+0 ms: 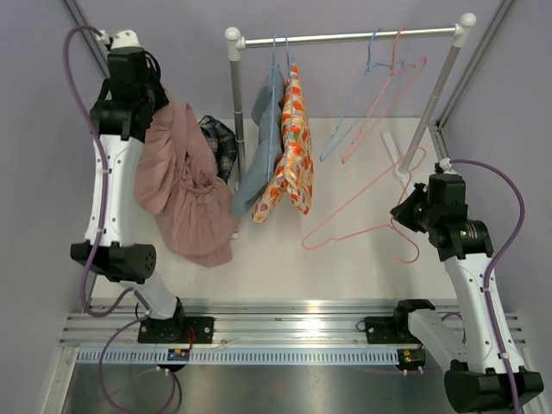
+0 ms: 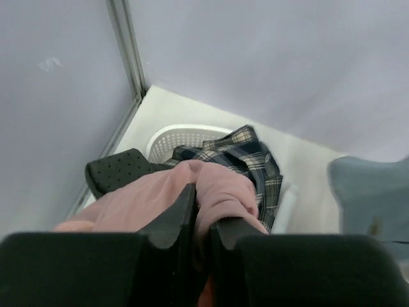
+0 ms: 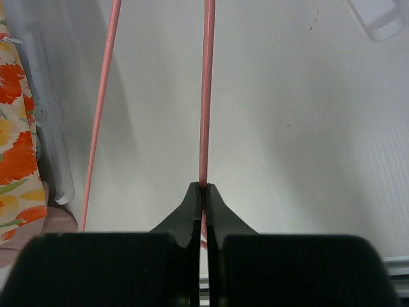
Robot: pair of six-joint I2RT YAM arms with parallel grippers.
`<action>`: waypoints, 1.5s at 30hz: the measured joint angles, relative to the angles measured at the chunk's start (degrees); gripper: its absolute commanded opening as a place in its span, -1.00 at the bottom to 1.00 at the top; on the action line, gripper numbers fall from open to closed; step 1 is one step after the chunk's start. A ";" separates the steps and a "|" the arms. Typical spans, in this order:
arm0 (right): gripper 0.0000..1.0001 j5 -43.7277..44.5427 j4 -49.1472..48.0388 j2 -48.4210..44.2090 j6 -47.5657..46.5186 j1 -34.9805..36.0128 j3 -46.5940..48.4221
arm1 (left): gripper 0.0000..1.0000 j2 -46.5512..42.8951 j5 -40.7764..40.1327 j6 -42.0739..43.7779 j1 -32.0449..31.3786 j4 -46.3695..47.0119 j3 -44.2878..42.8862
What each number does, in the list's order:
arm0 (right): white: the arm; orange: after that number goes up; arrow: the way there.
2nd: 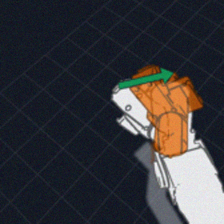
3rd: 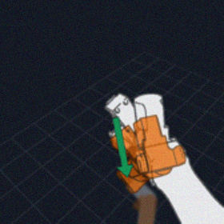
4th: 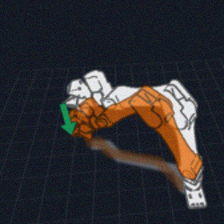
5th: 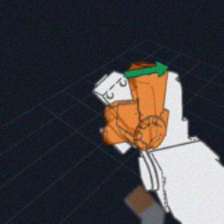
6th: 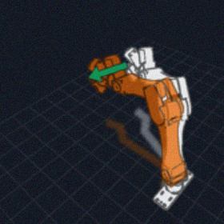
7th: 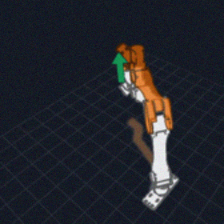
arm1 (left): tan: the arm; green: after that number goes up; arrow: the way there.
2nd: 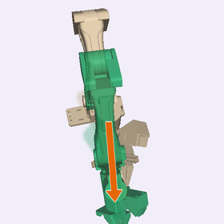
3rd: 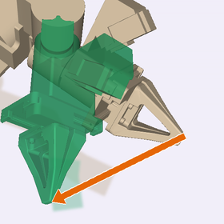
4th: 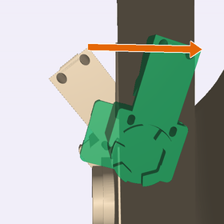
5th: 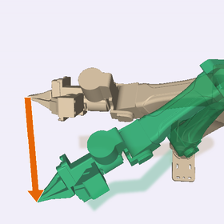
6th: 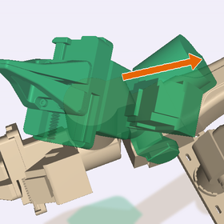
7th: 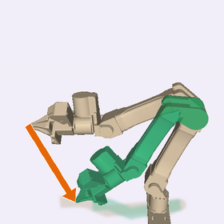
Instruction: Remove the skirt from the hanger
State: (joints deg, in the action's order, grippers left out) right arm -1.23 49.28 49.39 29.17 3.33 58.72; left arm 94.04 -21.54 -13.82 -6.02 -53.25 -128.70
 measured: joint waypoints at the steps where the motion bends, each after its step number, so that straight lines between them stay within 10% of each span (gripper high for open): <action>1: -1.00 0.00 0.26 -0.07 0.00 0.00 0.11 | 0.70 1.77 0.96 0.26 0.72 1.44 1.75; 2: -1.00 -0.04 0.42 -0.17 -0.02 0.00 0.24 | 0.98 3.30 1.55 0.42 1.03 1.92 3.06; 7: -1.00 -1.29 2.08 -0.55 -0.02 0.00 2.54 | 0.98 10.45 1.84 -1.22 1.22 2.78 13.88; 14: -1.00 -3.74 3.91 -2.36 0.11 0.00 5.64 | 0.98 -7.54 0.76 2.38 -4.44 6.93 27.52; 24: -1.00 -6.99 5.49 -2.84 2.21 0.00 7.15 | 0.98 -40.89 12.11 15.23 -48.70 25.09 32.76; 33: -1.00 -9.73 7.58 -2.51 3.58 0.00 14.14 | 0.98 -10.38 9.29 20.46 -73.20 25.90 36.89; 45: -1.00 -11.93 11.34 -4.63 4.22 0.00 19.19 | 0.98 0.96 0.70 24.92 -78.01 23.78 30.12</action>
State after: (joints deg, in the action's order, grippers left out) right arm -13.17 60.62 44.75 33.39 3.33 77.91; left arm 95.00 -20.84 11.09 -84.03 -29.47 -98.59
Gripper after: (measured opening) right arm 0.017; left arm 0.987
